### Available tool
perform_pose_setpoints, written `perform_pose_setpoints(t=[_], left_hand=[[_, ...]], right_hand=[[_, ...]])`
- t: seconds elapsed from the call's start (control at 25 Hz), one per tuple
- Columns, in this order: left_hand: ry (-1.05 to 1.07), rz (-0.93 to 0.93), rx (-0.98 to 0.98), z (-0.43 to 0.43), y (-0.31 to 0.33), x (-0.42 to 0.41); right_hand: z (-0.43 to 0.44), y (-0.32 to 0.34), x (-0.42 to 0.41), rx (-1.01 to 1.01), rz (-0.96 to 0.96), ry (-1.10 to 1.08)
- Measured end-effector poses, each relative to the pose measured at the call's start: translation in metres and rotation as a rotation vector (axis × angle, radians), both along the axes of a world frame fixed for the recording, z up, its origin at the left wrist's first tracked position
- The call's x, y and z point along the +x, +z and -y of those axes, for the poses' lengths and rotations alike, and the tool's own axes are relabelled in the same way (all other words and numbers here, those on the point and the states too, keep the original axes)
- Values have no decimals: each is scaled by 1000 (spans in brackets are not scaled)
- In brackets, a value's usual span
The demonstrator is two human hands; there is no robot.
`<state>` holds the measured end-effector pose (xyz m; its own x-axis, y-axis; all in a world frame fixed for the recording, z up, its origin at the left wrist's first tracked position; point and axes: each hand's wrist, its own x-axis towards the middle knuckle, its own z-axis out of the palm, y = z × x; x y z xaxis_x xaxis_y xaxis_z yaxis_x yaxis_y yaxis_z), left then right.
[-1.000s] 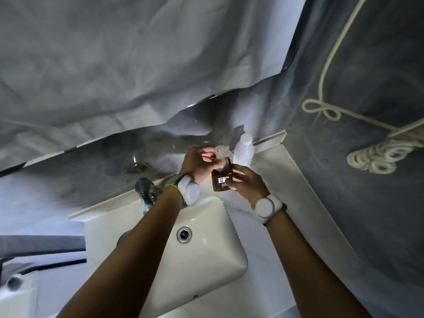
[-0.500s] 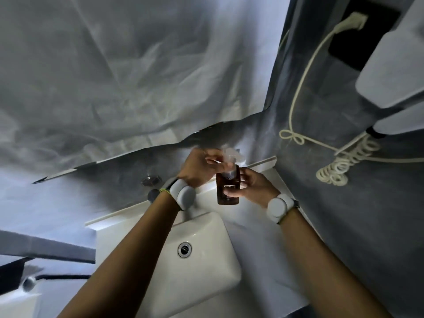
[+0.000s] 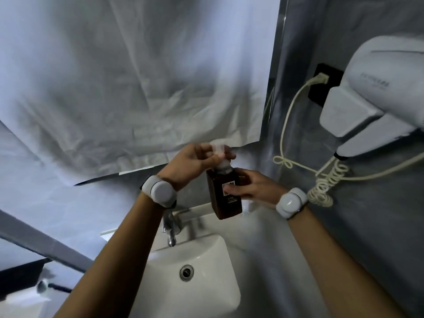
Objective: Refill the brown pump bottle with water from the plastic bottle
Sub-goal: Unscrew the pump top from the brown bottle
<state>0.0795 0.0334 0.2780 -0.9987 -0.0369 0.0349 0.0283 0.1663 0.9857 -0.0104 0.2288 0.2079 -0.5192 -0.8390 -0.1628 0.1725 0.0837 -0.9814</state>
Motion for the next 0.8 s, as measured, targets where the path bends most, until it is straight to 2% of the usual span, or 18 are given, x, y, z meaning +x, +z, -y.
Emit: perform_pose_setpoints(t=[0.2,0.36,0.44,0.56,0.68,0.8], left_hand=[[-103,-77,65,-11,16,18],[-44,-149,113,-20,19,26],[29,-163,108,-26,19,27],[246,-176,68,-38,19,26],[460,-186,64,-48,19,24],[486,-169,32,-49,22,25]], right_hand=[[-13,16,7,-82,43,147],[-18,19,8,-101,2,92],[-21,23,11,-84,-101,41],[-21,29,18,-49,-280,-83],[-16,31,26,-77,-353,-207],[-12,32,30,-111,-361,-253]])
